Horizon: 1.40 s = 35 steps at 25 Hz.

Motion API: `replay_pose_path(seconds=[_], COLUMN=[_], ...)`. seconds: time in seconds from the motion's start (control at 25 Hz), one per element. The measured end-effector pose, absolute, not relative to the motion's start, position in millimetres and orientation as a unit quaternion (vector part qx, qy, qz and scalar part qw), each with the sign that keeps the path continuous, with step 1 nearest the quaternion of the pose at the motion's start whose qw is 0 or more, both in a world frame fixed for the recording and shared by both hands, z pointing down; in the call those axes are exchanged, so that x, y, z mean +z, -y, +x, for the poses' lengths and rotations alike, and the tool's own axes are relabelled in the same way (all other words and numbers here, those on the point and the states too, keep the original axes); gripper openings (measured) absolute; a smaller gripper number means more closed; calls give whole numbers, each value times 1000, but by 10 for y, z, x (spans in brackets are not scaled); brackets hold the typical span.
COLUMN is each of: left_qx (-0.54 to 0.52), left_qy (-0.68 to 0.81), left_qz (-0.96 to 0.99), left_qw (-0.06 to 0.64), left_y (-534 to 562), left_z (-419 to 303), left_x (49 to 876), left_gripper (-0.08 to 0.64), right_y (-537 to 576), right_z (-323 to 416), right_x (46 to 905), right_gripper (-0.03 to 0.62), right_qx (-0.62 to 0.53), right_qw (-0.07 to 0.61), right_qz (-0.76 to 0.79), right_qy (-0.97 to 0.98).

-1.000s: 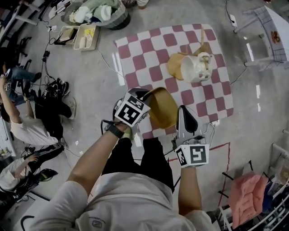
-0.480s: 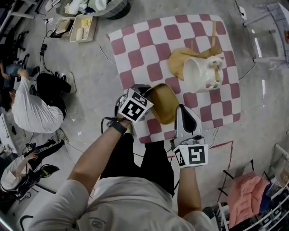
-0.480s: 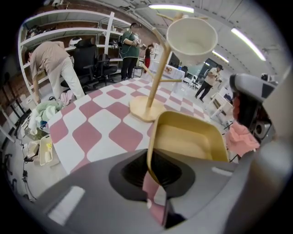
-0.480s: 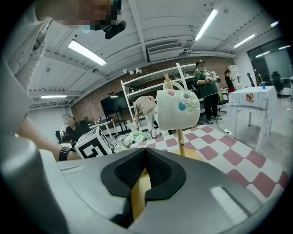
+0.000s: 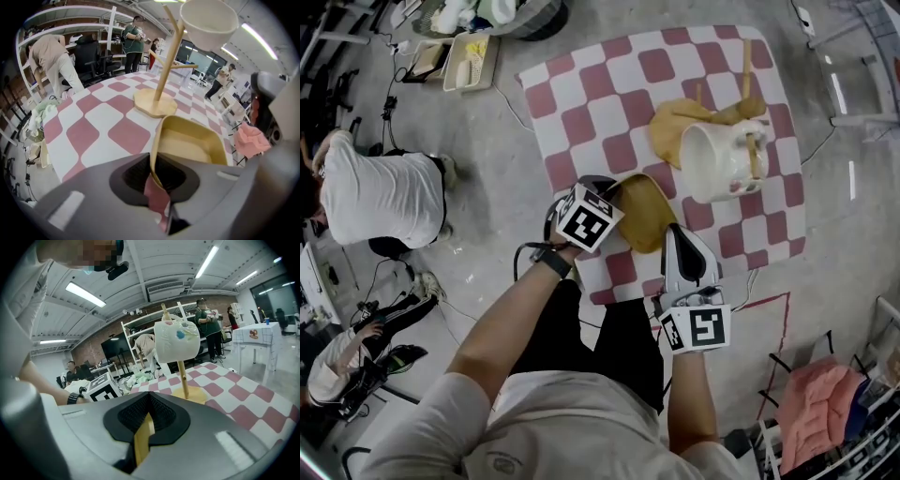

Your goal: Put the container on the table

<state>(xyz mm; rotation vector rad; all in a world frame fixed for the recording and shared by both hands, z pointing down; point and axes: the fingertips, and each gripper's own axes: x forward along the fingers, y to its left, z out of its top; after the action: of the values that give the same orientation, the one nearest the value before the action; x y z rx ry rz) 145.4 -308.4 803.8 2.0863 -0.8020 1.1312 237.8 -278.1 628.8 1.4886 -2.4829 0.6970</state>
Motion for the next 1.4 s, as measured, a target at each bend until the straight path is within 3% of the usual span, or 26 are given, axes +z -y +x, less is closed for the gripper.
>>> replay_pose_path(seconds=[0.48,1.4], left_qx=[394,195], left_qy=[325,364], left_qz=[805,888], left_qw=[303,203], left_y=[3144,2634], left_z=[1295,588], left_x=[7691,5088], left_gripper=[34,6], right_y=[2717,2253], right_z=[2279,1568], right_x=[6060,4399], right_gripper=[9,9], right_qx=[223,144], right_qw=[79,54], right_qz=[498,540], right_qy=[834,828])
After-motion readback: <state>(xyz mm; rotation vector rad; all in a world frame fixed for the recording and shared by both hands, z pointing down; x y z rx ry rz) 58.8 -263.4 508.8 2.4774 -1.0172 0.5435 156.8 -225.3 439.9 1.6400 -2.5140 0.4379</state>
